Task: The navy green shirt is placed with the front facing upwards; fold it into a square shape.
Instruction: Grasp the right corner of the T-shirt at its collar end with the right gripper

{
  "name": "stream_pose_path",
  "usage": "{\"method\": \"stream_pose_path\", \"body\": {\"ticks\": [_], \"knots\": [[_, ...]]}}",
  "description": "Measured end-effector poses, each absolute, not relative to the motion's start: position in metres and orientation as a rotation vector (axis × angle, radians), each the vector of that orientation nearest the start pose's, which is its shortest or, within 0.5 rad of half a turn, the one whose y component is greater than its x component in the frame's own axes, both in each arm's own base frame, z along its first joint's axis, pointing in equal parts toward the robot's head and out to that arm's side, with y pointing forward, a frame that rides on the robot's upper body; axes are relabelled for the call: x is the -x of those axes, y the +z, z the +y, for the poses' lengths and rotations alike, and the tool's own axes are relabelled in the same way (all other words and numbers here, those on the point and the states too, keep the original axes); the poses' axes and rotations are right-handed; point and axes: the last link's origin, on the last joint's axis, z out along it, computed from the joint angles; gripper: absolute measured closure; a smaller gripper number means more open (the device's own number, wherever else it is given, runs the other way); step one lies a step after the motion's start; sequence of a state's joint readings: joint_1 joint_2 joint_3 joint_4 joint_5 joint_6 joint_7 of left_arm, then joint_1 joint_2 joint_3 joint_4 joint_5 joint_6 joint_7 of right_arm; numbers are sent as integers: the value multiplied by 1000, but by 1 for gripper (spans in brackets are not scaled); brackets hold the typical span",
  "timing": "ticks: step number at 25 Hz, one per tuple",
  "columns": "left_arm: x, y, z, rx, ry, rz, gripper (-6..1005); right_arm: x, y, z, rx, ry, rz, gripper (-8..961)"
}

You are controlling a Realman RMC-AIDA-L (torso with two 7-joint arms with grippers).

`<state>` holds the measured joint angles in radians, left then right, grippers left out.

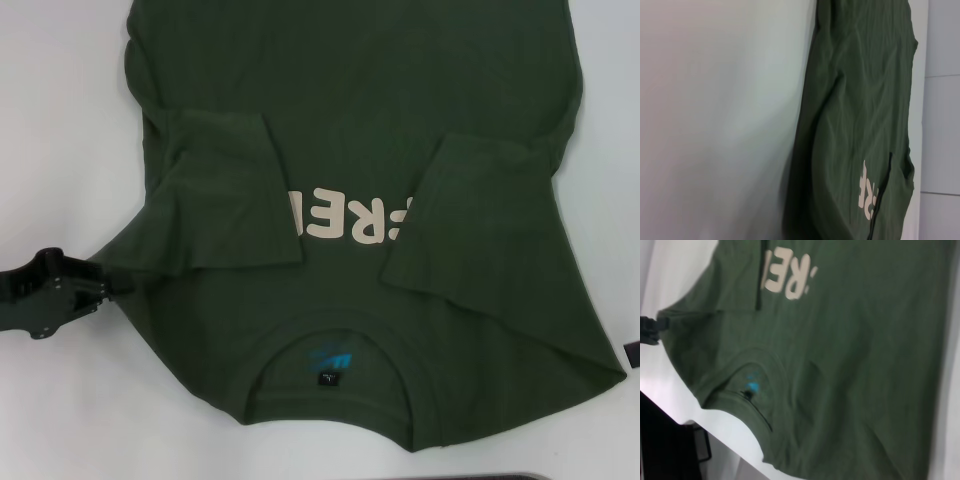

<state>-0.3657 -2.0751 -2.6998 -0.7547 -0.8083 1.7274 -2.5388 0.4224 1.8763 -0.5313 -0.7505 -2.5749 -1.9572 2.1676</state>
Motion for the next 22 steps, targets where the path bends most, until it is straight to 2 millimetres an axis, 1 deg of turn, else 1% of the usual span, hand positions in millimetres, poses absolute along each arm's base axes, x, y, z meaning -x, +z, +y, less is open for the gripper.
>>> {"method": "stream_pose_path", "body": {"ticks": [7, 14, 22], "knots": [[338, 24, 255, -1926, 643, 2429, 991, -360, 91, 239, 2434, -1, 2010, 237], [339, 23, 255, -1925, 642, 2432, 991, -362, 81, 240, 2420, -7, 2036, 238], [340, 23, 256, -1925, 643, 2441, 991, -365, 77, 240, 2398, -38, 2051, 239]]}}
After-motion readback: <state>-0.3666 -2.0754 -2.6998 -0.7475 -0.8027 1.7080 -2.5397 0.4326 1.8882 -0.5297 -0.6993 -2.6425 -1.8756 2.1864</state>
